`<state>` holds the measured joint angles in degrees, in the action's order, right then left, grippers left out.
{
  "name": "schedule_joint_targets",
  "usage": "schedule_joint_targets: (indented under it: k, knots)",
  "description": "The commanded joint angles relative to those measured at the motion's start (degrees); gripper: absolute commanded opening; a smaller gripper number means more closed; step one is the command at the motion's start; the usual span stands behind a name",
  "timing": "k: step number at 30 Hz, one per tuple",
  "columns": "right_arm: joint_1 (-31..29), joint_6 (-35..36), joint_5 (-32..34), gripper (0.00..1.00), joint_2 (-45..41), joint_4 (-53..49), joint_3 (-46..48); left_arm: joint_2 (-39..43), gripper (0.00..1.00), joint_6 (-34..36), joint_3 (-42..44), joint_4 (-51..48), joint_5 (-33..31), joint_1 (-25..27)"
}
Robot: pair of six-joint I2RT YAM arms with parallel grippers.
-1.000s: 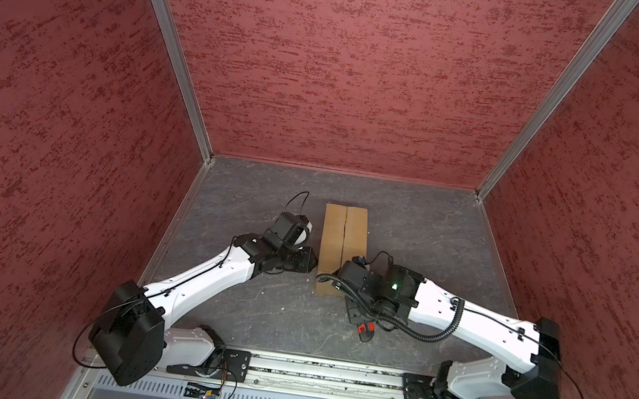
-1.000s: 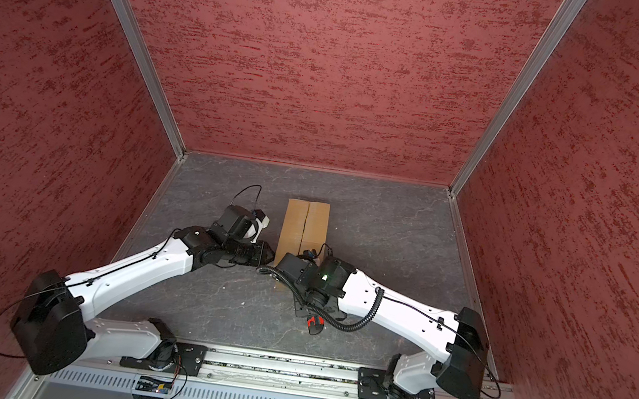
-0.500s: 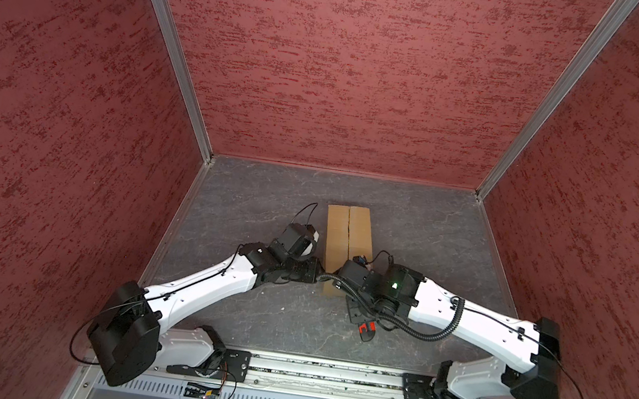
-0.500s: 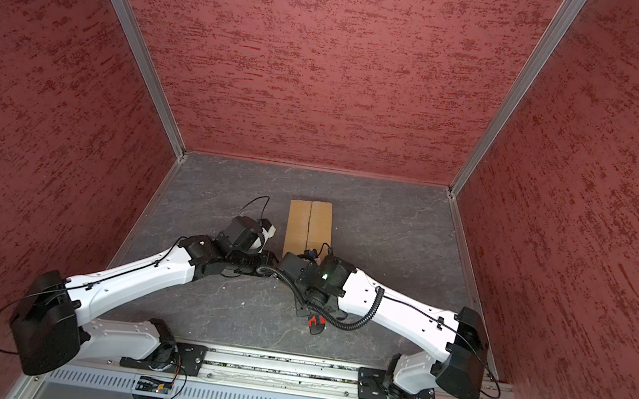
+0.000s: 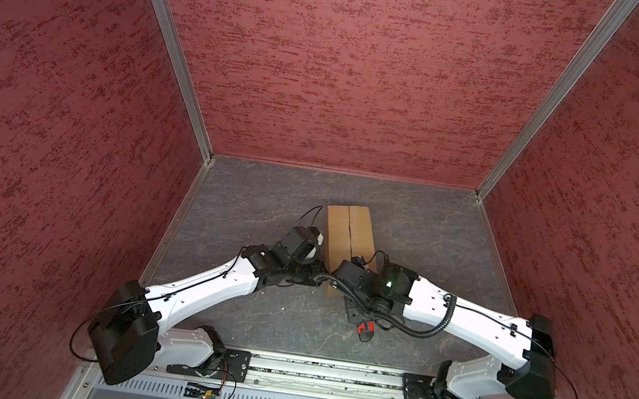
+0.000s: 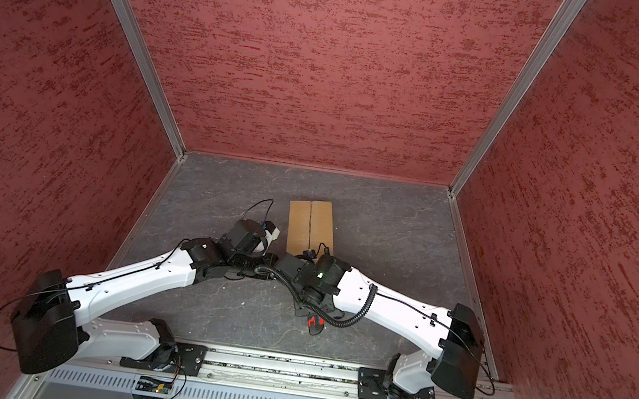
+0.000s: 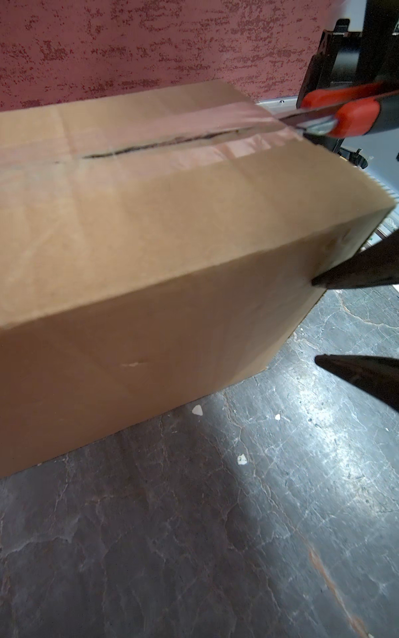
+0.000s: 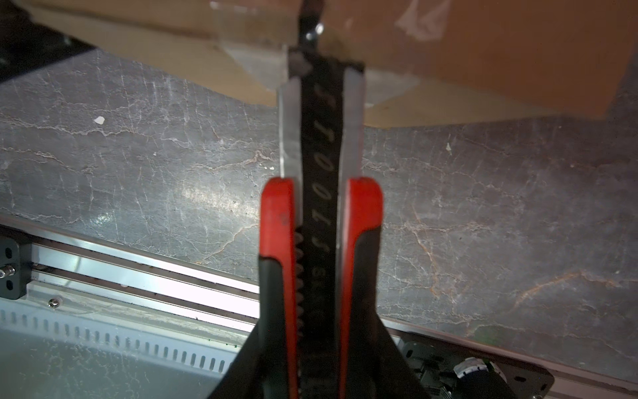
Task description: Unpack the express box
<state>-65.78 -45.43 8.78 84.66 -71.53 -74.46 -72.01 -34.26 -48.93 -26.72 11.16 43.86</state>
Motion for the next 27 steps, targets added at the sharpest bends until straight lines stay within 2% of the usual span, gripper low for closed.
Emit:
schedule_joint_targets:
  k: [1, 27]
  knots:
    - [-0.1, 0.5, -0.4, 0.04, 0.3, 2.2, -2.2, -0.5, 0.33, -0.2, -0.3, 3.7, 0.8, 1.1]
    - [-0.1, 2.5, -1.5, 0.03, 2.4, 1.7, -5.2, -1.3, 0.33, -1.3, -1.3, 4.9, -3.5, 4.0]
